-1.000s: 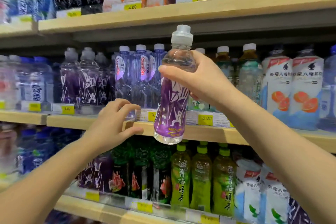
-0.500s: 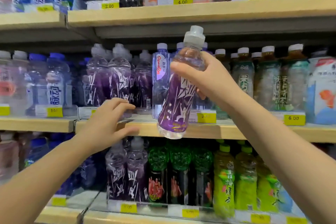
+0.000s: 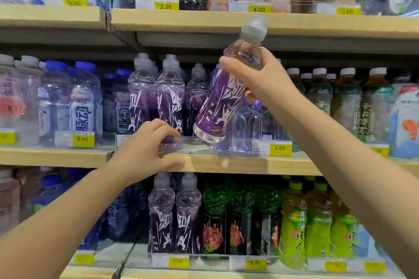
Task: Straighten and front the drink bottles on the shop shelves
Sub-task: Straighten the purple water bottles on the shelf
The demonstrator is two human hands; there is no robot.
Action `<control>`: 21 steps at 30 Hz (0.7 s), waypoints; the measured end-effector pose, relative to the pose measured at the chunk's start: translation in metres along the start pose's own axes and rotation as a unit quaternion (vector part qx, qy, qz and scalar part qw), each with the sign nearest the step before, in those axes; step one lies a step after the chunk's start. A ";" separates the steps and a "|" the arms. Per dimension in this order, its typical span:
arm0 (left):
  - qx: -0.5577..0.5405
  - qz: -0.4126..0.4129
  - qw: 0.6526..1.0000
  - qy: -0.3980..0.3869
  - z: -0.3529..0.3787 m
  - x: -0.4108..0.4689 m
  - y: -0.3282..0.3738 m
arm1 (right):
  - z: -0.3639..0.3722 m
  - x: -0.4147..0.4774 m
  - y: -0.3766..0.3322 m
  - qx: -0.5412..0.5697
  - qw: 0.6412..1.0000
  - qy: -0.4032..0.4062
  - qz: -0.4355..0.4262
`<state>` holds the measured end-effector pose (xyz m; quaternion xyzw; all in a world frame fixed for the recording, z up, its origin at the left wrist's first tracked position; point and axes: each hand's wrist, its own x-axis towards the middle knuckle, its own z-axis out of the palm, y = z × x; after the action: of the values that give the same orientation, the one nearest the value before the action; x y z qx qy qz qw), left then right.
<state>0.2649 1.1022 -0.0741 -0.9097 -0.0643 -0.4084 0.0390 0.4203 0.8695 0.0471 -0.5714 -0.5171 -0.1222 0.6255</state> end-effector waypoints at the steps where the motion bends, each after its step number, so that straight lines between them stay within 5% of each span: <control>1: -0.004 -0.004 1.000 0.002 0.000 0.001 0.000 | 0.003 0.004 -0.001 0.002 1.000 -0.001 -0.004; 21: -0.009 -0.027 1.000 0.001 0.002 -0.001 0.001 | 0.065 0.041 0.027 -0.159 0.986 -0.024 -0.041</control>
<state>0.2660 1.1009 -0.0766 -0.9077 -0.0849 -0.4105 0.0198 0.4251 0.9510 0.0518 -0.6446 -0.5291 -0.2151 0.5082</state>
